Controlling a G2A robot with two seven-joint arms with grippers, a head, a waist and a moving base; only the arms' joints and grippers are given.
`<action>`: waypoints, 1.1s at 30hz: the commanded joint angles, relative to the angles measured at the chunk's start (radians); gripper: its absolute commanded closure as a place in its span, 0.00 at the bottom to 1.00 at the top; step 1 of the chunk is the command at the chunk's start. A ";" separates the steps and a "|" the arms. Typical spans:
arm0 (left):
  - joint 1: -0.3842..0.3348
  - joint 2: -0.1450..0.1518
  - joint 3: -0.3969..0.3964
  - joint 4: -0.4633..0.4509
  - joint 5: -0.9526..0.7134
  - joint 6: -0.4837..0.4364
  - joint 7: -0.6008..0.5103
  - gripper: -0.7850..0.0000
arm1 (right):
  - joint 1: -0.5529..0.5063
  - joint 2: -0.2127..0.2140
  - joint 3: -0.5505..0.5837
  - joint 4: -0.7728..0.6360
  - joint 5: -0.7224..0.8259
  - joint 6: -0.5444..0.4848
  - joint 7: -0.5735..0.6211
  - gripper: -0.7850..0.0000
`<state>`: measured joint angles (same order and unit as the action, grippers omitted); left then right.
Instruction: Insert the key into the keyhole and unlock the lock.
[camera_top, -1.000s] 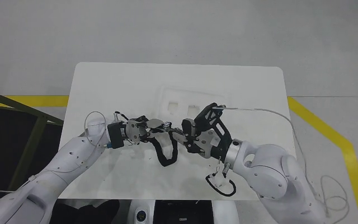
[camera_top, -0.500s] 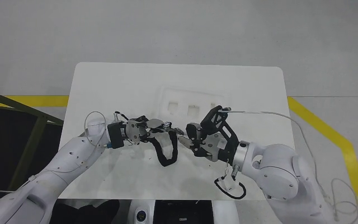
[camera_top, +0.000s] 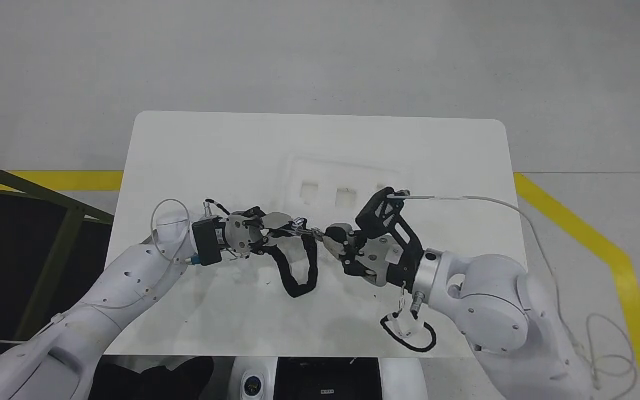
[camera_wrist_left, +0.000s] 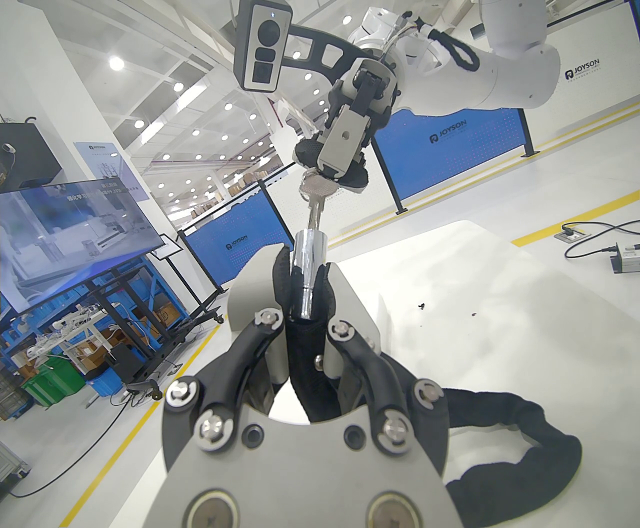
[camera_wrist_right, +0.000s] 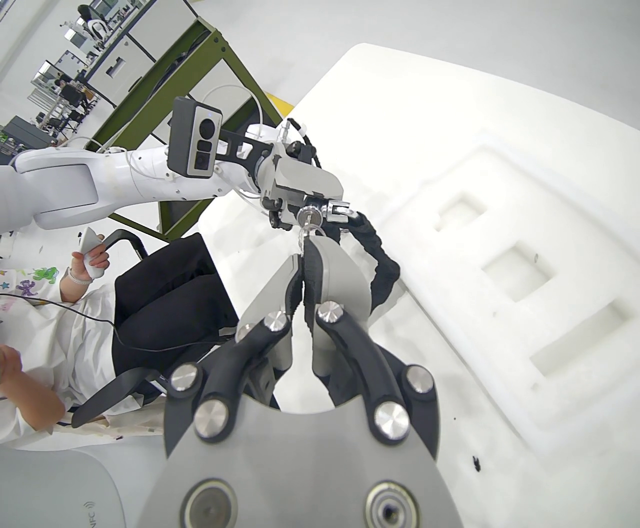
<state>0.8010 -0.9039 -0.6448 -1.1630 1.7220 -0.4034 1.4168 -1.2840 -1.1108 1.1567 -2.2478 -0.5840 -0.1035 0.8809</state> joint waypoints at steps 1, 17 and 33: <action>0.000 0.000 0.000 0.000 0.000 0.000 0.000 1.00 | 0.003 0.000 -0.002 0.001 0.002 0.000 -0.002 1.00; 0.000 0.000 0.000 0.000 0.000 0.000 0.000 1.00 | 0.093 -0.010 -0.071 0.041 -0.012 0.029 0.017 1.00; 0.000 0.000 0.000 0.000 0.000 0.000 0.000 1.00 | 0.126 -0.016 -0.101 0.058 -0.011 0.052 0.018 0.00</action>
<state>0.8010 -0.9040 -0.6448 -1.1631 1.7220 -0.4034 1.4168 -1.1577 -1.1266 1.0554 -2.1897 -0.5970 -0.0511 0.8997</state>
